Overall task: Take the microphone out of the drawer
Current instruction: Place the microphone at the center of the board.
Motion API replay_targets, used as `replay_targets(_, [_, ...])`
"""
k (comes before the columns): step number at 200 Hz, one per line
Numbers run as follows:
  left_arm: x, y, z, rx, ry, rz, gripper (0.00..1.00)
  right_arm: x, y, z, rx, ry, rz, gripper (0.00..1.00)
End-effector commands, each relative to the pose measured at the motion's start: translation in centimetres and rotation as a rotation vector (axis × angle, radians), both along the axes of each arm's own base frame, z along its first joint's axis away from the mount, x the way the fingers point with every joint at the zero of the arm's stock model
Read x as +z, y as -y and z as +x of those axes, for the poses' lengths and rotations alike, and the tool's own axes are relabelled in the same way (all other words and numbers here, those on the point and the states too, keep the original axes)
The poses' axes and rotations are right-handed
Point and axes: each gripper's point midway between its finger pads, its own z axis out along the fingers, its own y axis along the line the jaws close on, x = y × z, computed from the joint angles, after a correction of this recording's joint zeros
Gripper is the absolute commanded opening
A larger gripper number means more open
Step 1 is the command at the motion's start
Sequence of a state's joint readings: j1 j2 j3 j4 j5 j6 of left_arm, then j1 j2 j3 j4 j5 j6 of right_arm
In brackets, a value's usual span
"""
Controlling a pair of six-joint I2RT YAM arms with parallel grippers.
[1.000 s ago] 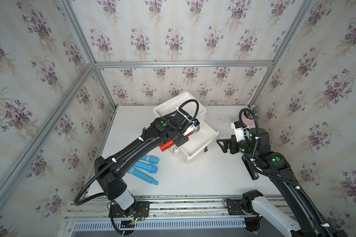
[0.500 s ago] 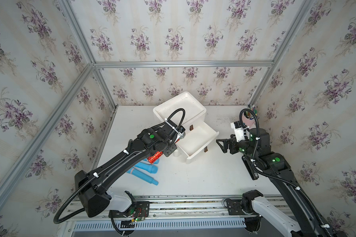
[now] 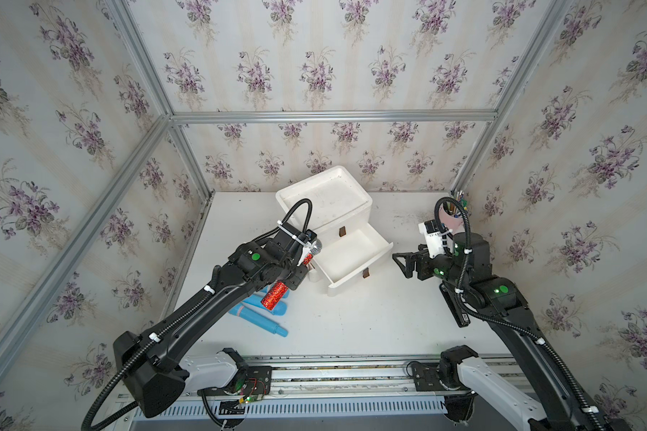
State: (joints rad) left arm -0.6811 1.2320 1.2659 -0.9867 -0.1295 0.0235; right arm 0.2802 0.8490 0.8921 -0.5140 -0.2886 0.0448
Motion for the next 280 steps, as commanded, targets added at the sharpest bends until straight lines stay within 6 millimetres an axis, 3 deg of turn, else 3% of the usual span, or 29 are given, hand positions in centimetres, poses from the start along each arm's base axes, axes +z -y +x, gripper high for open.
replay_targets(1, [2.4, 0.3, 0.1, 0.024, 0.071, -0.100, 0.00, 0.6, -0.3, 0.3, 0.017, 0.025, 0.005, 0.98])
replay_targets(28, [6.7, -0.1, 0.8, 0.062, 0.198, -0.199, 0.00, 0.7, -0.5, 0.5, 0.024, 0.023, 0.010, 0.98])
replay_targets(55, [9.9, -1.9, 2.1, 0.169, 0.277, -0.245, 0.00, 0.7, -0.4, 0.4, 0.023, 0.023, 0.009, 0.98])
replay_targets(98, [12.0, -6.2, 4.7, 0.427, 0.310, -0.327, 0.00, 0.6, -0.3, 0.2, 0.020, 0.023, 0.005, 0.98])
replay_targets(122, [12.1, -9.4, 5.7, 0.592, 0.323, -0.375, 0.00, 0.5, -0.2, 0.1, 0.016, 0.023, 0.000, 0.98])
replay_targets(154, [10.0, -13.2, 6.8, 0.790, 0.253, -0.450, 0.00, 0.5, -0.3, 0.1, 0.021, 0.020, 0.003, 0.98])
replay_targets(198, [5.0, -17.1, 8.3, 1.075, 0.085, -0.547, 0.00, -0.1, -1.0, -0.3, 0.060, -0.008, 0.021, 0.98])
replay_targets(245, [-1.1, -17.8, 9.5, 1.295, -0.122, -0.568, 0.00, 0.1, -0.9, -0.8, 0.059, -0.006, 0.030, 0.98])
replay_targets(268, [-3.0, -18.1, 9.7, 1.404, -0.178, -0.569, 0.00, -0.3, -1.3, -1.1, 0.078, -0.018, 0.049, 0.98])
replay_targets(280, [-5.2, -18.2, 10.0, 1.481, -0.232, -0.552, 0.00, -0.3, -1.3, -1.1, 0.080, -0.020, 0.050, 0.98])
